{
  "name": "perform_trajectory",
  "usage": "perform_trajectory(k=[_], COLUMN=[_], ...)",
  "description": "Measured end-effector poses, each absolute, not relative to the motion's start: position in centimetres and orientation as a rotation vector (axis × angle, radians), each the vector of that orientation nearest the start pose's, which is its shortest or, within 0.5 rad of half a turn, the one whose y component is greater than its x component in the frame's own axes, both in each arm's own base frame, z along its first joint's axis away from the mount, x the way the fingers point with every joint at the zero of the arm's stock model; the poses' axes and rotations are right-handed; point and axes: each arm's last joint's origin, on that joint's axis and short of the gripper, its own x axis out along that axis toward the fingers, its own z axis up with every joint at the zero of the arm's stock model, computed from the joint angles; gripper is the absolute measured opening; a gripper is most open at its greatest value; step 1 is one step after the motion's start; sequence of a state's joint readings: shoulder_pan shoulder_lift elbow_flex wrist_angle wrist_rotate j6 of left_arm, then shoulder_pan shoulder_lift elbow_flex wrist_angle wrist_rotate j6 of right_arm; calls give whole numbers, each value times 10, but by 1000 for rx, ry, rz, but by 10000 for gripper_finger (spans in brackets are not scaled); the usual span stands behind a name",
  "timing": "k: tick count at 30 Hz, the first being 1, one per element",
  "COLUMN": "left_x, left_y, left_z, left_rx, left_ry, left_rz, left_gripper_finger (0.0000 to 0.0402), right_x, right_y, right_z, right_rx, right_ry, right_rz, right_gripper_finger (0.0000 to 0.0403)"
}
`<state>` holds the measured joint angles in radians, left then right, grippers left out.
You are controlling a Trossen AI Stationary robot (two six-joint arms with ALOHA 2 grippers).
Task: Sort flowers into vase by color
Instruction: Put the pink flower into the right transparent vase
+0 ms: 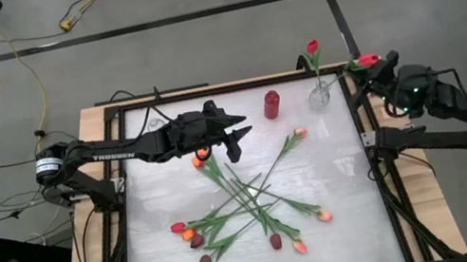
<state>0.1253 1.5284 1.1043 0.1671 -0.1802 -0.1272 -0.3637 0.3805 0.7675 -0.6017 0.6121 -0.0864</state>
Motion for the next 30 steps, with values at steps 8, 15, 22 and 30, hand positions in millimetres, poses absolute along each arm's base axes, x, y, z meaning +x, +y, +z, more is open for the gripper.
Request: perform_trajectory(k=[8, 15, 22, 30], left_x=[346, 346, 346, 346], left_y=[49, 49, 49, 49], left_z=[296, 296, 296, 294], left_rx=[-118, -118, -118, -117], left_ry=[242, 242, 243, 270], left_rz=[320, 320, 320, 321], left_gripper_finger=[148, 148, 148, 148], right_x=[63, 65, 70, 78], right_y=[-42, -43, -46, -53], right_z=[325, 324, 322, 319], right_rx=[-109, -111, -89, -90], right_ry=[284, 295, 313, 366], right_rz=[-960, -959, -998, -1046], right_gripper_finger=[54, 57, 95, 186])
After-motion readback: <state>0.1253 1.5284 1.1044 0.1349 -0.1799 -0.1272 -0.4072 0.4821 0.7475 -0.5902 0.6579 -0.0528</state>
